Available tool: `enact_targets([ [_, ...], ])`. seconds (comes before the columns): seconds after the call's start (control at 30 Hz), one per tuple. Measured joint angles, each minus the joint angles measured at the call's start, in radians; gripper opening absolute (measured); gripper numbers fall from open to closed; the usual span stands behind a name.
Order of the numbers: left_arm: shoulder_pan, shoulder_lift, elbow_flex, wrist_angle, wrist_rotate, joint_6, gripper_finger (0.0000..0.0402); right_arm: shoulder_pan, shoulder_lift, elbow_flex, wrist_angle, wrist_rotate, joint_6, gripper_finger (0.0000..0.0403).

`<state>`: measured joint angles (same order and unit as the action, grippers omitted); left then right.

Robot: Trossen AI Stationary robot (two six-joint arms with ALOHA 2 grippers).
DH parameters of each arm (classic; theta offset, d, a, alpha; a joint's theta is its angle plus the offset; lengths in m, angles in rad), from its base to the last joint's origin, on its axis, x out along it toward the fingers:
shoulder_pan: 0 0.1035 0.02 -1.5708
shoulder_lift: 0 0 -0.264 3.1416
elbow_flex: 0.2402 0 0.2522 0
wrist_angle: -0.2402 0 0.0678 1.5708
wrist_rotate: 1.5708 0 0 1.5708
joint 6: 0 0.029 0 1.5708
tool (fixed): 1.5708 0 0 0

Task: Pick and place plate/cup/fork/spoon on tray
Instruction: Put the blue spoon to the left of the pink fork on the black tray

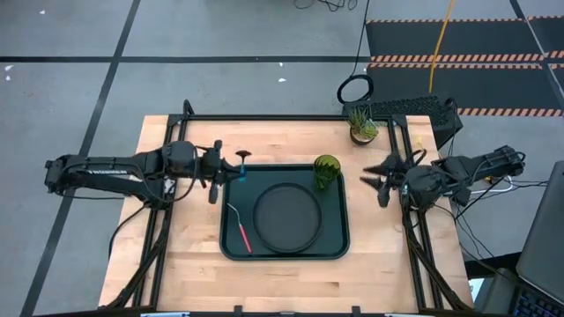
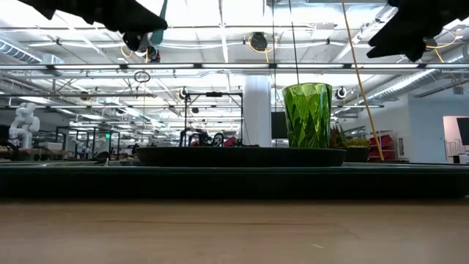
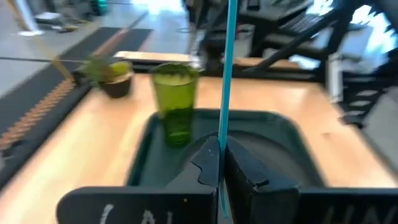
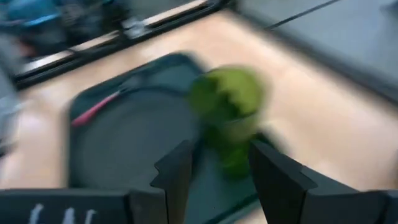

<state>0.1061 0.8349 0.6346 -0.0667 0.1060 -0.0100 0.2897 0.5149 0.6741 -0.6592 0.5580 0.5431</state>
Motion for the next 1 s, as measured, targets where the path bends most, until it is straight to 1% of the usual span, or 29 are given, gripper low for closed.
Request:
enact_targets([
  [0.1, 0.034, 0.000, 0.000, 0.040, 0.120, -0.053, 0.0007, 0.000, 0.001, -0.048, 0.081, -0.195, 0.021, 0.0150],
  [0.17, 0.057, 0.003, 0.000, 0.073, 0.200, -0.101, 0.0007, 0.000, 0.001, -0.093, 0.155, -0.313, -0.016, 0.0151],
  [0.23, 0.076, 0.010, 0.000, 0.082, 0.256, -0.153, 0.0007, 0.000, 0.001, -0.150, 0.224, -0.398, -0.055, 0.0150],
  [0.37, 0.095, 0.011, -0.018, 0.075, 0.306, -0.245, 0.0007, -0.007, 0.001, -0.246, 0.384, -0.401, -0.134, 0.0151],
  [0.43, 0.097, 0.010, -0.041, 0.075, 0.307, -0.279, 0.0007, -0.019, 0.002, -0.264, 0.411, -0.415, -0.168, 0.0150],
  [0.53, 0.097, 0.009, -0.068, 0.115, 0.308, -0.314, 0.0007, -0.044, -0.004, -0.263, 0.408, -0.427, -0.197, 0.0151],
  [0.7, 0.097, 0.008, -0.070, 0.158, 0.307, -0.326, 0.0007, -0.068, -0.045, -0.234, 0.407, -0.428, -0.200, 0.0151],
  [0.87, 0.097, 0.008, -0.071, 0.159, 0.305, -0.312, 0.0007, -0.103, -0.111, -0.174, 0.409, -0.424, -0.365, 0.0151],
  [1.0, 0.097, 0.008, -0.071, 0.136, 0.286, -0.274, 0.0007, -0.114, -0.175, -0.161, 0.431, -0.424, -0.380, 0.0151],
])
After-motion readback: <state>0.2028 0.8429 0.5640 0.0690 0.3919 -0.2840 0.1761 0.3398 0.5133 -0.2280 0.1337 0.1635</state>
